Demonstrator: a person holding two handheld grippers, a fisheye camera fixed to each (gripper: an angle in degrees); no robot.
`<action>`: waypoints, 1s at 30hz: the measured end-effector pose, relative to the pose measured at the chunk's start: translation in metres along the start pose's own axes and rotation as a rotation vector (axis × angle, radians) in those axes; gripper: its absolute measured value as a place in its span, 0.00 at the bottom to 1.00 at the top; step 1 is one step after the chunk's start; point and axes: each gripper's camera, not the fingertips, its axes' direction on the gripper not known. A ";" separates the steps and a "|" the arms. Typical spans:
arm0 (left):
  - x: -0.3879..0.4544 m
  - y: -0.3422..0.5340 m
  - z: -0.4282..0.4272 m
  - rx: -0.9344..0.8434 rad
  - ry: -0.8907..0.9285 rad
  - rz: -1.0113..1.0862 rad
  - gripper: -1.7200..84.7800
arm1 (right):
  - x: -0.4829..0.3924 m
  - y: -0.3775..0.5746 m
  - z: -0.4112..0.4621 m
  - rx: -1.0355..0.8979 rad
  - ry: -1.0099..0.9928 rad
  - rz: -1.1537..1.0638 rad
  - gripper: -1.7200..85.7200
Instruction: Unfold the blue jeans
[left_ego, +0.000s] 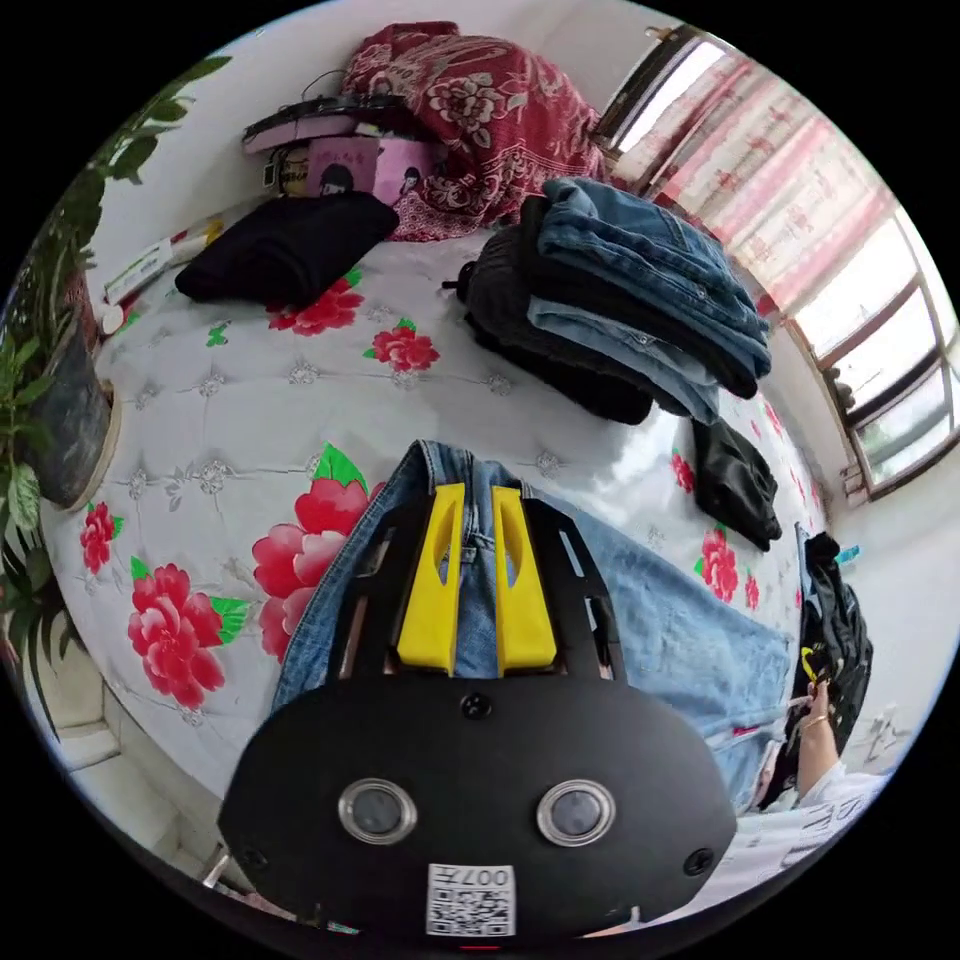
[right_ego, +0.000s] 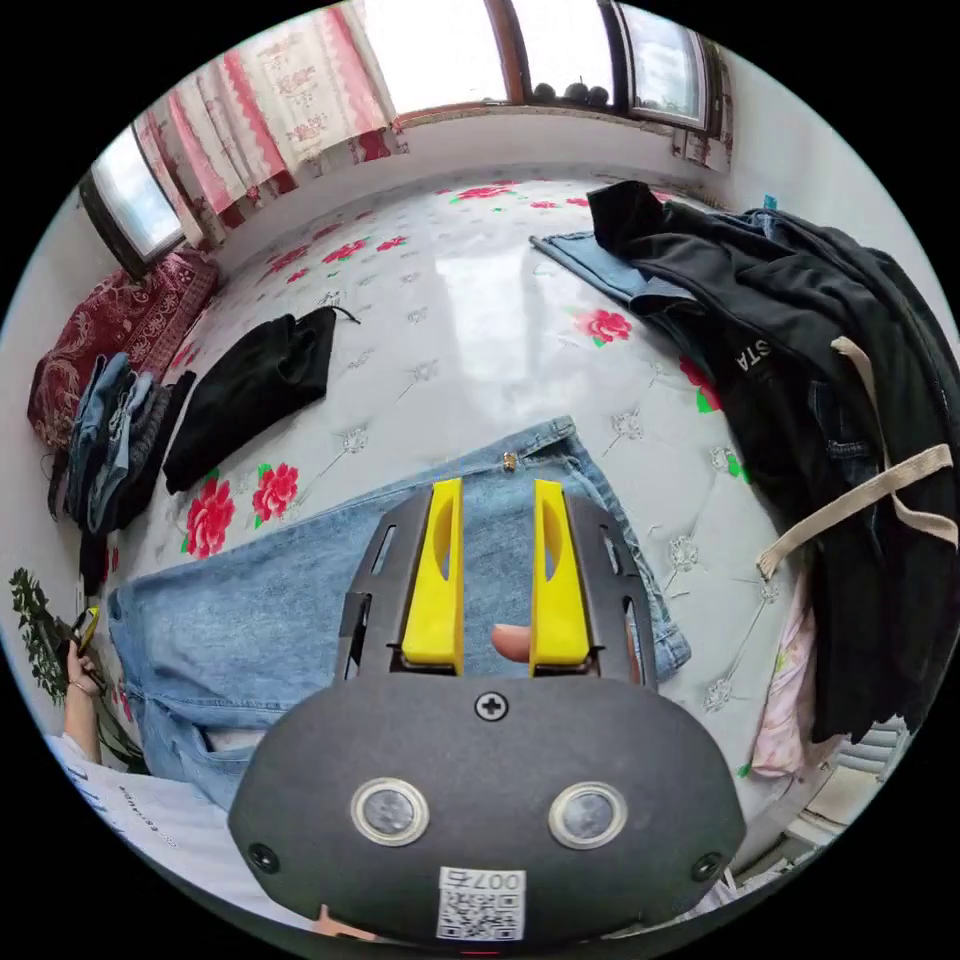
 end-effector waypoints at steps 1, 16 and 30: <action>0.005 0.004 0.000 -0.009 -0.012 0.026 0.08 | -0.002 0.002 0.009 -0.033 0.021 -0.013 0.11; 0.032 0.013 0.036 -0.112 -0.074 0.102 0.02 | -0.032 -0.014 0.009 0.037 -0.015 0.000 0.11; 0.107 -0.083 0.061 -0.141 0.059 0.566 0.16 | -0.102 -0.076 0.048 -0.211 -0.025 -0.238 0.14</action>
